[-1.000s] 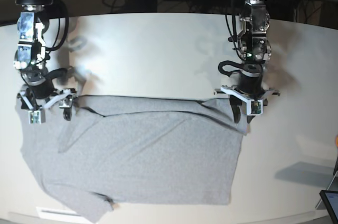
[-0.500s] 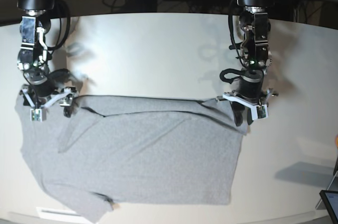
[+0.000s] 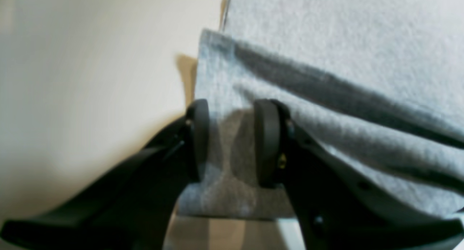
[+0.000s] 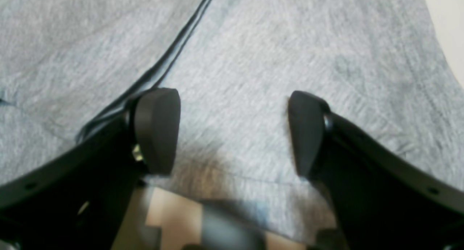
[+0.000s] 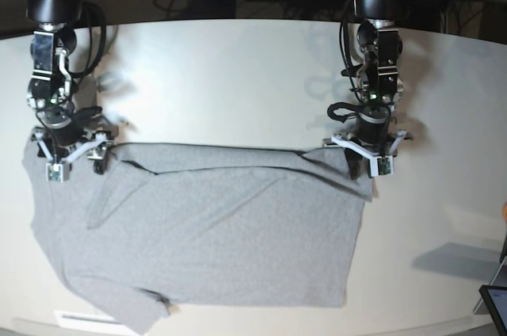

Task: Fold the T-shirt properly
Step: 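Lift both grippers slightly, holding the shoulder edge taut, then drag the held shoulder edge back toward the robot with both grippers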

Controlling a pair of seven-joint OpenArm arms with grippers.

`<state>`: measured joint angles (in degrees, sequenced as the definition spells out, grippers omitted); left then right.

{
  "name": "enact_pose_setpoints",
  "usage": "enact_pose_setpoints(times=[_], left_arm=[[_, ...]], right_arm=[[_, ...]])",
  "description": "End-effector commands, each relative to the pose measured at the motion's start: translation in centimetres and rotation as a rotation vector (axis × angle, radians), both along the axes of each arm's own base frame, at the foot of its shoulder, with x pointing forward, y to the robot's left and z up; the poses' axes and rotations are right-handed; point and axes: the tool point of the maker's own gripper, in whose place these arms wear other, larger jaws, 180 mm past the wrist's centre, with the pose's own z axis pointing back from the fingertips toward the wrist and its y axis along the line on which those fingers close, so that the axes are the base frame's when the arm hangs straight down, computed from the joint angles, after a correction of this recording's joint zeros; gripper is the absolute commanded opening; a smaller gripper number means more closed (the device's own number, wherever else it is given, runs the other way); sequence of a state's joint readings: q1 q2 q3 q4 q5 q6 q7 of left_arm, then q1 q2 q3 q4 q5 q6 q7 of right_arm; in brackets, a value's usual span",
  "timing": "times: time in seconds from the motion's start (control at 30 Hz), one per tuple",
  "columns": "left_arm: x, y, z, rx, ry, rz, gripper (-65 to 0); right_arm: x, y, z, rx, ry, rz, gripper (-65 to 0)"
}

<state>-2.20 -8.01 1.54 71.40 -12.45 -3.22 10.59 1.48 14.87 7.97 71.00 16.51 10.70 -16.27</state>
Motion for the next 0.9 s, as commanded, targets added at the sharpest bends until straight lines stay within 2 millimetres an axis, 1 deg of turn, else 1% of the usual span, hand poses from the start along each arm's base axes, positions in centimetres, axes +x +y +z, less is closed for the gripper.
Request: enact_pose_setpoints(times=[0.0,0.1,0.17,0.23,0.3,0.43,0.5,0.6,0.73,0.8,0.87], left_arm=[[0.5,0.3,1.1,0.008,-0.038,0.000,-43.3],[-0.2,0.3,0.5,0.014,-0.024,-0.003,-43.3],[-0.7,0.3,0.0,0.015,-0.010,-0.003,-43.3],[-1.2,1.0,-0.1,0.035,0.000,-0.007,-43.3],[-1.9,0.4,-0.8,0.037,0.021,-0.043,-43.3],[-3.3,0.6,-1.9,0.052,0.059,-0.069,-43.3],[-4.1,0.7,-2.3,0.050,0.074,-0.070,-43.3],[-5.2,1.0,-2.1,0.071,0.077,-0.081,-43.3],[-6.3,0.9,-1.5,0.083,0.068,-0.096,-43.3],[-6.8,1.5,-1.0,0.105,0.068,-0.107,-43.3],[-7.7,1.4,-1.1,0.111,0.076,-0.115,-43.3]], right_arm=[[0.6,-0.5,0.6,-0.007,-0.015,-0.003,-20.0],[0.2,-0.5,0.3,-0.007,-0.005,-0.004,-20.0],[-0.5,-0.6,-0.4,-0.008,0.014,-0.004,-20.0],[-1.2,-0.6,-0.8,-0.010,0.026,-0.004,-20.0],[-1.9,-0.6,-1.4,-0.010,0.043,-0.004,-20.0],[-3.1,-0.6,-2.3,-0.010,0.071,-0.002,-20.0],[-3.5,-0.5,-2.5,-0.012,0.076,0.000,-20.0],[-4.2,-0.3,-2.1,-0.018,0.070,0.008,-20.0],[-5.0,0.0,-1.6,-0.027,0.059,0.019,-20.0],[-5.5,0.2,-1.6,-0.030,0.077,0.027,-20.0],[-6.0,0.3,-1.5,-0.034,0.094,0.031,-20.0]])
